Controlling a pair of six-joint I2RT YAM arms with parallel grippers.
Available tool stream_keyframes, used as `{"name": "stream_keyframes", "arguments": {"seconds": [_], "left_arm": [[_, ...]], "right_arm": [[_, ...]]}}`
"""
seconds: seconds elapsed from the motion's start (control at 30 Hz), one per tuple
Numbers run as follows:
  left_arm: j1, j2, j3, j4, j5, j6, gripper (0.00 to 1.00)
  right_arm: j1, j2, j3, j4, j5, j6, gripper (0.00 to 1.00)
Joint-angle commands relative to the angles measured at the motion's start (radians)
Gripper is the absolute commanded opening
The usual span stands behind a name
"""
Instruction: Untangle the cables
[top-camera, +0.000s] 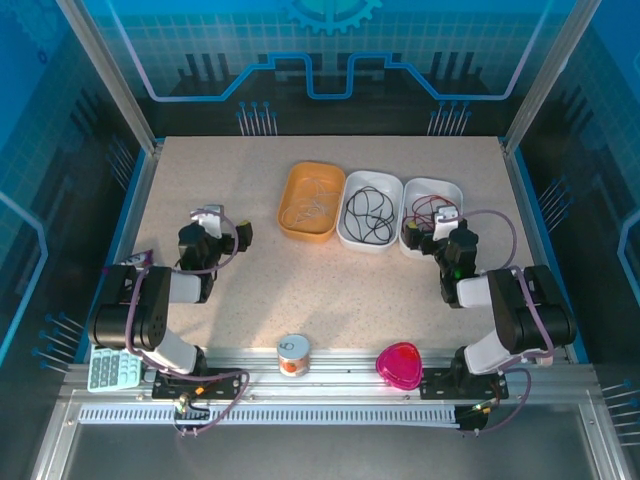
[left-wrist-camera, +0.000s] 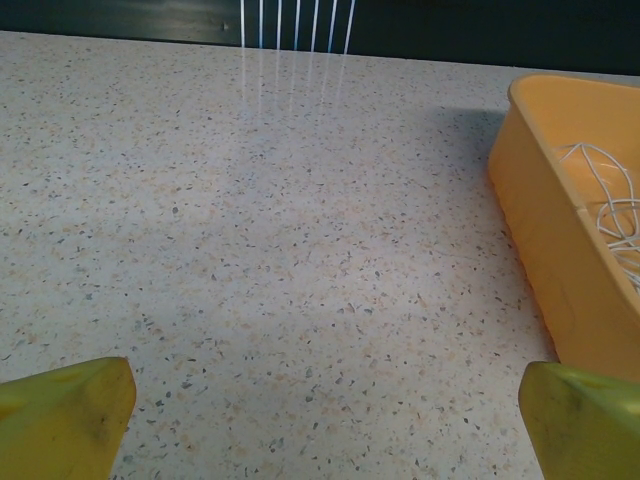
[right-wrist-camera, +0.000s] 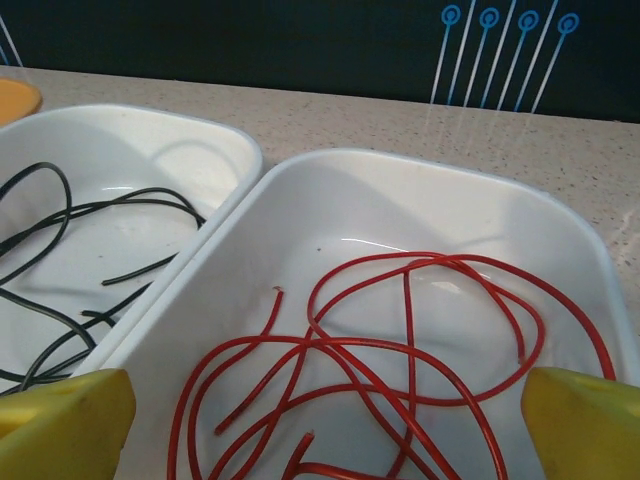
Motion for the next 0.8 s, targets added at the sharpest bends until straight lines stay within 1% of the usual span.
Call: {"name": "stream_keyframes", "arguments": {"seconds": [0.0,0.1,0.2,0.77], "left_arm": [[0.003,0.0,0.009,0.002,0.022,-0.002,0.99],[0.004,0.0,0.009,0.002,0.022,-0.002,0.99],[0.003,0.0,0.009,0.002,0.022,-0.002,0.99],[0.003,0.0,0.009,0.002,0.022,-0.002,0.99]], "right_arm": [[-0.025,0.004,-0.001,0.006,-0.035,-0.003,1.0],[-0.031,0.002,0.015,-0.028,-0.013,0.011,1.0],[-0.03,0.005,0.035,-0.062,-0.019,0.009,1.0],[-0.029,0.005,0.035,-0.062,-0.019,0.008,1.0]]}}
